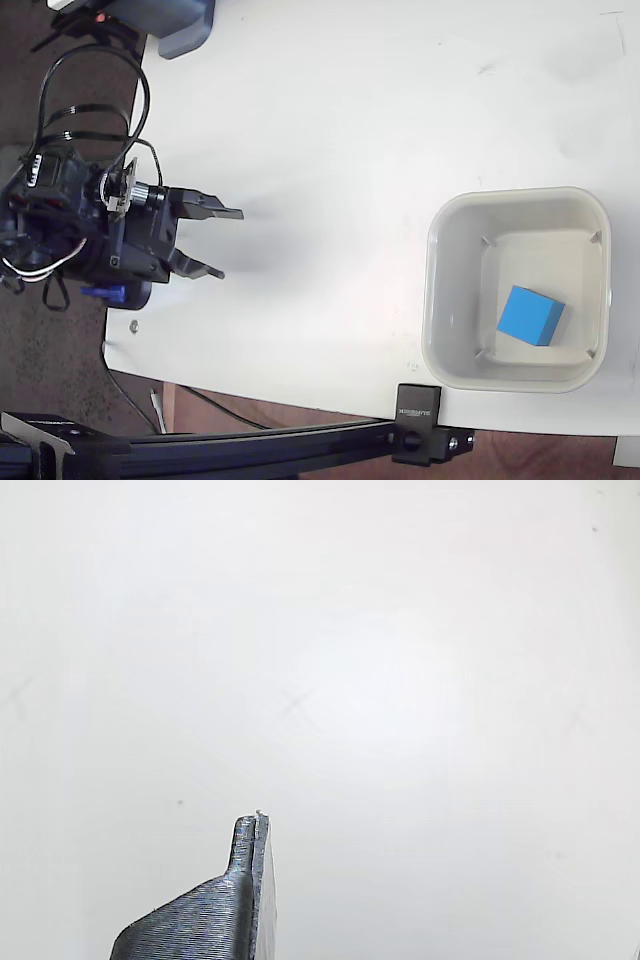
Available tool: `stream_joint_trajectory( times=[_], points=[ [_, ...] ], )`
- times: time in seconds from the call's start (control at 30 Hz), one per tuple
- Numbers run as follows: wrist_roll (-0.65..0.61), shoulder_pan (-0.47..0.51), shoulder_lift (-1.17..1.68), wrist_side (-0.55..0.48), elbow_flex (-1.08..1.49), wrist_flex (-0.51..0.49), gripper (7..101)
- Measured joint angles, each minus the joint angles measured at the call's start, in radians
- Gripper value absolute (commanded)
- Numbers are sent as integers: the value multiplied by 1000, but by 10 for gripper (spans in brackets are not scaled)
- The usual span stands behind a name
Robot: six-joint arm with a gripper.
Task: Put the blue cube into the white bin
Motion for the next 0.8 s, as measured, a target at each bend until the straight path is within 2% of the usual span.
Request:
stream_joint_trajectory(
  times=[0.13,0.8],
  points=[
    [-9,43,0,-29,0,0,1003],
    [-8,46,0,-32,0,0,1003]
  ],
)
